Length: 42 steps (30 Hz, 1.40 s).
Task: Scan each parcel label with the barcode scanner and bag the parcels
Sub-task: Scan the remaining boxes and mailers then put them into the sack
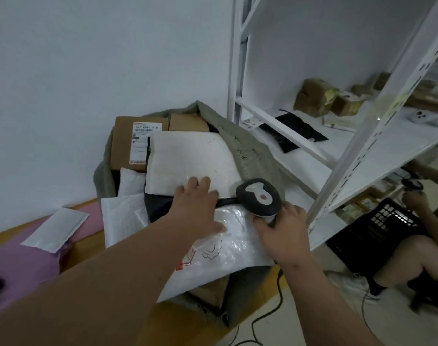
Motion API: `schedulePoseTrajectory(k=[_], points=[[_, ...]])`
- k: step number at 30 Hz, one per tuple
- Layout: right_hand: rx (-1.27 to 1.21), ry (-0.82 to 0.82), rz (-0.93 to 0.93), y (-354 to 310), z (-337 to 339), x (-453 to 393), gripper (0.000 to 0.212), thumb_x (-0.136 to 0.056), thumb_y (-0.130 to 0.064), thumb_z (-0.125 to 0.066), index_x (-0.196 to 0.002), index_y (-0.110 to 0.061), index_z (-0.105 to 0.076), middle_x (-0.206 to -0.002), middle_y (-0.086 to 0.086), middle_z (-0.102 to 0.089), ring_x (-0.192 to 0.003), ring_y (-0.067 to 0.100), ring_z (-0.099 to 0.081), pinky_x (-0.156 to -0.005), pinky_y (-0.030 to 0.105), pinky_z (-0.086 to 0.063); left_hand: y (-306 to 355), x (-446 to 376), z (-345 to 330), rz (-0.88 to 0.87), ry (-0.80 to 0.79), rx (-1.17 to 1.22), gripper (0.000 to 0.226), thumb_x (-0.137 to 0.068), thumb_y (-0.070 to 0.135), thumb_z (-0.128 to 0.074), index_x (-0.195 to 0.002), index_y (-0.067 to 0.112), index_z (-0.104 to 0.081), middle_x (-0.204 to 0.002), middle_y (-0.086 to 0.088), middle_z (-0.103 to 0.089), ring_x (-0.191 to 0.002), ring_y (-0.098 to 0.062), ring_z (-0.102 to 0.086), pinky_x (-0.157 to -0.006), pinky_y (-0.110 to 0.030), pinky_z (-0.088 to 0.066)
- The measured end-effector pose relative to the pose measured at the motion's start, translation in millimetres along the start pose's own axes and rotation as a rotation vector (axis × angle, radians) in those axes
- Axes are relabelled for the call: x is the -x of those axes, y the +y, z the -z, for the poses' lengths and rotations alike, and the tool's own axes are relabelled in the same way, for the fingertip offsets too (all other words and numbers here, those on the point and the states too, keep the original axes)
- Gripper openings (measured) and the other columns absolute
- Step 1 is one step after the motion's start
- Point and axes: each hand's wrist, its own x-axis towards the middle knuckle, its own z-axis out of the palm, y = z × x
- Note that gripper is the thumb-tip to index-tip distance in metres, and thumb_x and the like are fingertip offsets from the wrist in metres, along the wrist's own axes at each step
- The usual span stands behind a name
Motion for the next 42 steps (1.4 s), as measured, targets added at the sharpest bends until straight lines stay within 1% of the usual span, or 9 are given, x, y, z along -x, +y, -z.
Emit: schedulePoseTrajectory(k=[4, 8, 12, 17, 22, 31, 34, 38, 42], points=[[-0.324, -0.035, -0.2, 10.6, -3.7, 15.1, 0.041, -0.083, -0.052, -0.063, -0.123, -0.047, -0.061, -0.146, -0.003, -0.049, -0.139, 0.023, -0.042, -0.109, 0.048, -0.042, 3.0, -4.1, -2.5, 0.025, 0.073, -0.021, 0.065, -0.086, 0.071, -0.043, -0.13, 0.024, -0.046, -0.126, -0.005, -0.039, -0.118, -0.027, -0.037, -0.101, -0.045, -0.036], [-0.547, -0.099, -0.306, 8.9, -6.0, 18.5, 0.016, -0.09, -0.032, -0.069, -0.098, -0.039, -0.058, -0.095, -0.014, -0.063, -0.088, 0.002, -0.059, -0.069, 0.018, -0.047, 9.2, -1.1, -10.0, 0.014, 0.179, -0.018, 0.06, -0.088, 0.066, -0.047, -0.126, 0.02, -0.043, -0.119, -0.002, -0.052, -0.11, -0.025, -0.05, -0.098, -0.04, -0.038], [-0.449, -0.005, -0.283, 2.2, -6.2, 17.4, 0.014, -0.09, -0.035, -0.069, -0.096, -0.024, -0.062, -0.09, -0.006, -0.065, -0.081, 0.01, -0.062, -0.069, 0.029, -0.051, 16.0, 4.2, -12.4, -0.024, 0.127, -0.011, 0.052, -0.093, 0.058, -0.044, -0.127, 0.02, -0.035, -0.125, -0.005, -0.055, -0.114, -0.028, -0.053, -0.1, -0.041, -0.036], [-0.29, 0.069, -0.236, -12.7, 6.0, 19.3, 0.027, -0.092, -0.034, -0.063, -0.107, -0.012, -0.064, -0.107, 0.0, -0.052, -0.09, 0.017, -0.048, -0.078, 0.029, -0.038, 16.3, 16.2, -4.6, -0.078, -0.227, -0.024, 0.105, -0.066, 0.092, -0.041, -0.146, 0.027, -0.023, -0.157, -0.016, -0.021, -0.144, -0.039, -0.017, -0.116, -0.052, -0.016], [-0.317, 0.037, -0.19, -27.9, 19.6, 21.0, 0.022, -0.093, -0.034, -0.064, -0.078, -0.028, -0.049, -0.104, 0.001, -0.051, -0.087, 0.016, -0.048, -0.078, 0.027, -0.037, 15.9, 20.8, -9.0, -0.085, -0.243, -0.166, 0.123, -0.065, 0.081, -0.062, -0.156, 0.021, -0.005, -0.162, -0.019, 0.006, -0.148, -0.04, 0.006, -0.118, -0.052, 0.0], [-0.343, 0.132, 0.0, -55.2, 21.7, 20.8, 0.015, -0.089, -0.027, -0.065, -0.075, -0.023, -0.06, -0.089, -0.01, -0.041, -0.084, 0.006, -0.045, -0.064, 0.01, -0.035, -2.3, -2.8, 0.6, 0.017, 0.198, -0.048, 0.067, -0.086, 0.059, -0.057, -0.139, 0.02, -0.044, -0.143, -0.005, -0.03, -0.129, -0.031, -0.03, -0.104, -0.041, -0.035], [-0.352, 0.079, -0.029, -55.2, 9.9, 25.2, 0.015, -0.088, -0.027, -0.066, -0.078, -0.016, -0.063, -0.094, -0.006, -0.043, -0.081, 0.003, -0.048, -0.064, 0.005, -0.037, -7.9, 1.8, -4.5, 0.08, 0.264, -0.097, 0.057, -0.089, 0.052, -0.055, -0.138, 0.025, -0.043, -0.133, -0.006, -0.034, -0.12, -0.03, -0.033, -0.098, -0.041, -0.032], [-0.518, 0.037, -0.159, -57.1, 0.3, 25.4, 0.014, -0.089, -0.025, -0.066, -0.077, -0.024, -0.059, -0.099, -0.002, -0.049, -0.091, 0.014, -0.054, -0.075, 0.024, -0.041, -4.5, 8.9, -13.3, 0.044, 0.141, -0.065, 0.068, -0.091, 0.056, -0.051, -0.149, 0.031, -0.028, -0.135, -0.006, -0.037, -0.12, -0.029, -0.036, -0.099, -0.041, -0.029], [-0.599, 0.107, -0.239, -66.0, 9.1, 12.3, 0.02, -0.088, -0.028, -0.068, -0.076, -0.013, -0.06, -0.085, 0.007, -0.063, -0.074, 0.018, -0.058, -0.051, 0.019, -0.037, -2.6, 14.0, -1.9, -0.031, -0.021, 0.101, 0.108, -0.068, 0.086, -0.05, -0.152, 0.028, -0.017, -0.145, -0.005, -0.038, -0.13, -0.03, -0.038, -0.106, -0.045, -0.029]])
